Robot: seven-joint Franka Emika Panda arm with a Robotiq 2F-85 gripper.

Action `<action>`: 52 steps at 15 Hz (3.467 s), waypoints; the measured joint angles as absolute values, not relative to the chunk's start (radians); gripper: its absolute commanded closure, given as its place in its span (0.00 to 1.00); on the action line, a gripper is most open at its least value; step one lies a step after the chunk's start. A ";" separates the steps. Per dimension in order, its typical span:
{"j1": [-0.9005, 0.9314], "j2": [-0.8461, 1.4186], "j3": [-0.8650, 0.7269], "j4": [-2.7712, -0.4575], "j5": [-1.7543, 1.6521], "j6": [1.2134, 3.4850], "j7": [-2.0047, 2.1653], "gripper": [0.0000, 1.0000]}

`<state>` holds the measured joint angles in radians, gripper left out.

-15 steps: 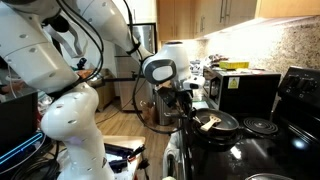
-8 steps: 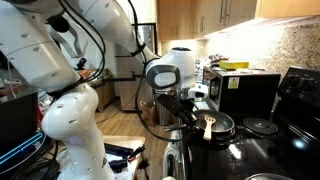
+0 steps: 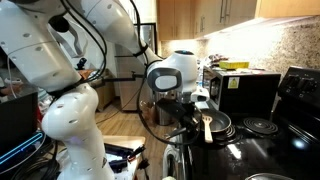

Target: Move the pan to the left front plate of the stove

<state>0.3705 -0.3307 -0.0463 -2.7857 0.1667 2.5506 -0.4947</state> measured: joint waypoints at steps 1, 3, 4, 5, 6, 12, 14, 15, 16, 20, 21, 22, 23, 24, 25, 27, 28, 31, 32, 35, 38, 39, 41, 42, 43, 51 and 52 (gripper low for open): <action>0.370 -0.331 -0.047 -2.786 0.168 2.551 -0.501 0.93; 0.370 -0.330 -0.047 -2.785 0.168 2.551 -0.504 0.93; 0.370 -0.330 -0.047 -2.785 0.168 2.551 -0.504 0.93; 0.369 -0.330 -0.047 -2.785 0.168 2.551 -0.504 0.93; 0.367 -0.330 -0.046 -2.785 0.168 2.551 -0.501 0.93; 0.304 -0.333 -0.015 -2.779 0.128 2.551 -0.411 0.93; 0.281 -0.337 -0.003 -2.779 0.113 2.547 -0.386 0.93; 0.275 -0.338 -0.001 -2.778 0.111 2.546 -0.382 0.93; 0.275 -0.338 0.000 -2.778 0.111 2.545 -0.382 0.93; 0.277 -0.338 0.000 -2.775 0.111 2.545 -0.390 0.93; 0.279 -0.338 -0.001 -2.773 0.111 2.545 -0.401 0.93; 0.281 -0.338 -0.002 -2.769 0.112 2.545 -0.420 0.93; 0.285 -0.338 -0.005 -2.763 0.117 2.542 -0.449 0.93; 0.291 -0.338 -0.010 -2.755 0.118 2.537 -0.470 0.74; 0.292 -0.337 -0.011 -2.752 0.118 2.535 -0.471 0.74; 0.292 -0.334 -0.011 -2.755 0.118 2.535 -0.471 0.74; 0.291 -0.333 -0.011 -2.755 0.118 2.535 -0.471 0.93; 0.291 -0.331 -0.011 -2.755 0.118 2.536 -0.471 0.93; 0.292 -0.329 -0.012 -2.756 0.120 2.537 -0.471 0.93; 0.295 -0.324 -0.020 -2.757 0.129 2.541 -0.503 0.93; 0.306 -0.320 -0.037 -2.756 0.146 2.542 -0.578 0.93; 0.314 -0.319 -0.044 -2.755 0.155 2.542 -0.613 0.93; 0.321 -0.317 -0.050 -2.753 0.164 2.542 -0.657 0.93; 0.322 -0.315 -0.050 -2.752 0.166 2.542 -0.676 0.93; 0.323 -0.313 -0.050 -2.752 0.166 2.542 -0.688 0.93; 0.321 -0.296 -0.050 -2.750 0.166 2.563 -0.722 0.93; 0.321 -0.291 -0.050 -2.749 0.166 2.568 -0.724 0.93</action>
